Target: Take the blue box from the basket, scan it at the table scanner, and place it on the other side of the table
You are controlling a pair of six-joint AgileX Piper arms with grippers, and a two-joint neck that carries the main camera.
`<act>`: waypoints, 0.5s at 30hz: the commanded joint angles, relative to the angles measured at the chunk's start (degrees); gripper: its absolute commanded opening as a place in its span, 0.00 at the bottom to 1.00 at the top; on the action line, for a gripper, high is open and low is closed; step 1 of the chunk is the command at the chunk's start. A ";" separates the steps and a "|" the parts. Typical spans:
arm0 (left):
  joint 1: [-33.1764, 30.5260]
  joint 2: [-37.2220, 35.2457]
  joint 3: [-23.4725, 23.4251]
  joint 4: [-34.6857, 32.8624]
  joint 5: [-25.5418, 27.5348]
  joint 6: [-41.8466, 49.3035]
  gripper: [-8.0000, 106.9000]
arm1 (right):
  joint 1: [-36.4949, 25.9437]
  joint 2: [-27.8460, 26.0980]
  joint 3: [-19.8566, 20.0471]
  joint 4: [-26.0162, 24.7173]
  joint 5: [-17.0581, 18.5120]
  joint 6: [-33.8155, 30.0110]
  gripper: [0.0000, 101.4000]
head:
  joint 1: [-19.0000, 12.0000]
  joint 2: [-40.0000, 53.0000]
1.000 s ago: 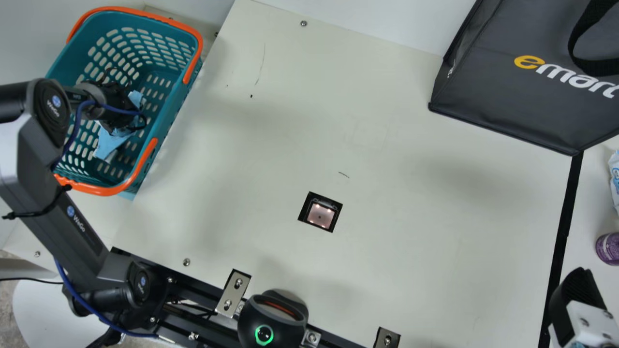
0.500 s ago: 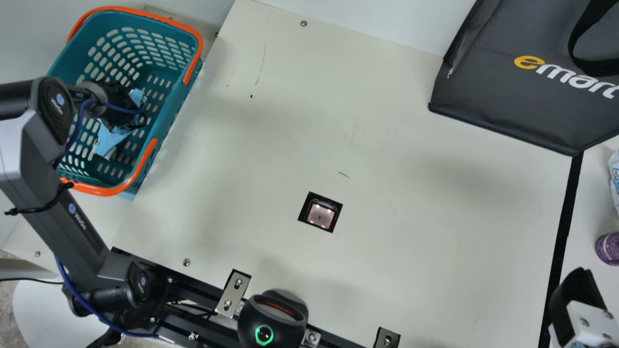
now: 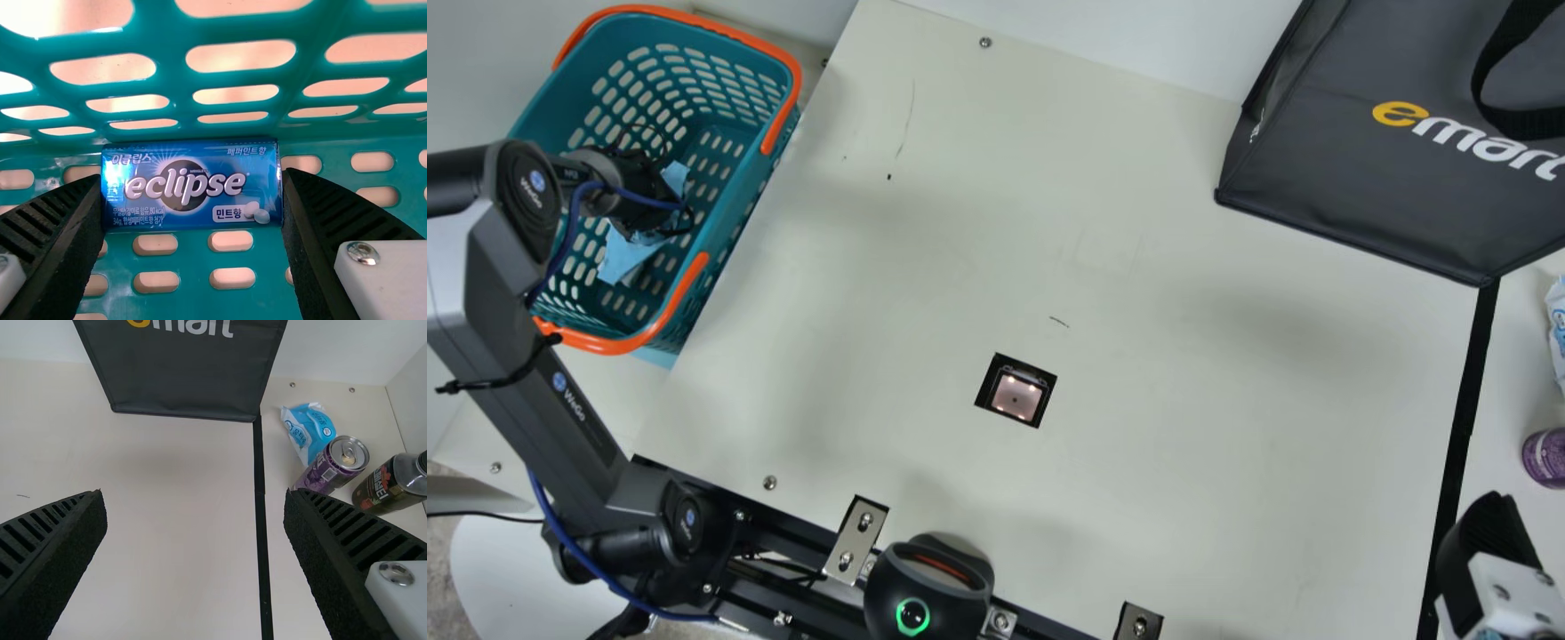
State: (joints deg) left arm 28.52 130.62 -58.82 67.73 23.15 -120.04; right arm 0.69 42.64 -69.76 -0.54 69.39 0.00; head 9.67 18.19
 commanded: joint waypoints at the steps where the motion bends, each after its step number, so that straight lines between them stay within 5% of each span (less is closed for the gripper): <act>1: -0.11 -0.39 0.30 -0.24 -0.07 0.04 0.27 | 0.00 0.00 0.00 0.00 0.00 0.00 0.94 | -1.75 0.23; 6: -0.52 -2.02 1.39 -0.51 -0.19 0.04 0.00 | 0.00 0.00 0.00 0.00 0.00 0.00 0.94 | -1.75 0.23; 15: -1.47 -6.26 4.26 -1.12 -0.62 0.04 0.00 | 0.00 0.00 0.00 0.00 0.00 0.00 0.94 | -1.75 0.23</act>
State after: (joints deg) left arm 27.11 124.81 -54.85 66.57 22.50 -120.04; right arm 0.69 42.64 -69.76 -0.54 69.39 0.00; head 9.67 18.28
